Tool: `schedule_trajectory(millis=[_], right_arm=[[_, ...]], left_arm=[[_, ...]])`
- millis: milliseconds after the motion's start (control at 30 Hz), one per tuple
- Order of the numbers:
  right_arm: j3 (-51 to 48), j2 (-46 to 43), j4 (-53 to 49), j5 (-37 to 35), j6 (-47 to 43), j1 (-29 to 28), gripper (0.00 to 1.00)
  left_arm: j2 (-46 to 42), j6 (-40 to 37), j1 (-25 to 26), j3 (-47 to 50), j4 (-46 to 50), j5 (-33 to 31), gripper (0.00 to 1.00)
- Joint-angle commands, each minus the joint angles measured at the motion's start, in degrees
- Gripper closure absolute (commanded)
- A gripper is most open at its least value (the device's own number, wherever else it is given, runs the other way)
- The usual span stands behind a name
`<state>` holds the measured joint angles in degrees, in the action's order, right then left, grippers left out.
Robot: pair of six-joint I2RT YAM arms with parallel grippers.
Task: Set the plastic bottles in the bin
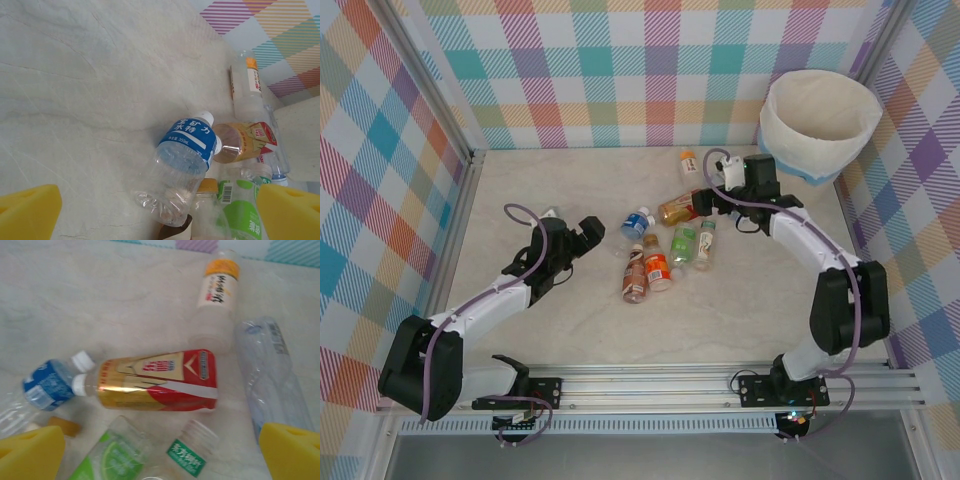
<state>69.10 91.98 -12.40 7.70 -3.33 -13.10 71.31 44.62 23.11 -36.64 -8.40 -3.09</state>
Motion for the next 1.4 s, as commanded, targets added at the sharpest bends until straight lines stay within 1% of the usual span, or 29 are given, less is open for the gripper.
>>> schedule_trajectory(millis=[0,67,167,200,300,400,433,467,667,767,933,1067,1233,1367], right_arm=[[6.7,5.3,-6.1,-12.7,-0.1,0.0,0.00],[10.5,9.6,-9.2,-16.4,0.0,0.0,0.00],[13.6,14.3,-10.0,-19.3,-0.4,0.0,0.00],[14.6,15.5,-10.2,-20.3,-0.7,0.1,0.01],[19.1,20.2,-12.6,-23.2,-1.6,0.7,0.09],[23.3,24.1,-14.6,-22.7,-1.8,1.6,0.20],[24.5,25.5,-15.0,-22.3,-1.9,2.0,0.22],[25.7,26.8,-15.4,-21.6,-3.8,2.5,0.23],[33.3,34.2,-19.0,-14.6,-8.4,4.3,0.26],[36.2,37.2,-20.6,-14.8,-9.0,4.3,0.24],[36.4,39.4,-20.6,-15.0,-9.0,4.3,0.25],[34.3,38.8,-19.7,-14.4,-8.4,4.3,0.32],[28.4,34.4,-15.7,-13.2,-7.6,4.3,0.38],[21.7,29.8,-10.6,-14.1,-8.5,4.3,0.43]], left_arm=[[0.1,0.9,-0.7,-1.7,0.9,-0.5,0.00],[0.4,1.0,-0.7,-1.8,0.8,-0.4,0.00],[0.6,1.4,-0.7,-1.8,0.8,-0.4,0.00],[0.5,1.5,-0.7,-1.7,0.8,-0.5,0.00],[0.2,1.7,-0.7,-1.3,1.0,-0.8,0.00],[-0.2,1.8,-0.7,-0.9,1.4,-1.3,0.00],[-0.5,1.8,-0.7,-0.7,1.5,-1.5,0.00],[-0.6,2.0,-0.7,-0.6,1.5,-1.7,0.00],[-1.3,2.1,-0.8,0.1,1.2,-2.2,0.00],[-1.7,2.2,-0.8,0.4,1.4,-2.3,0.00],[-2.1,2.4,-0.8,1.2,1.3,-2.4,0.00],[-2.0,2.2,-0.9,1.1,1.4,-2.5,0.00],[-1.2,2.2,-0.9,0.8,0.9,-2.2,0.00],[-0.4,2.5,-0.9,0.7,0.4,-1.9,0.00]])
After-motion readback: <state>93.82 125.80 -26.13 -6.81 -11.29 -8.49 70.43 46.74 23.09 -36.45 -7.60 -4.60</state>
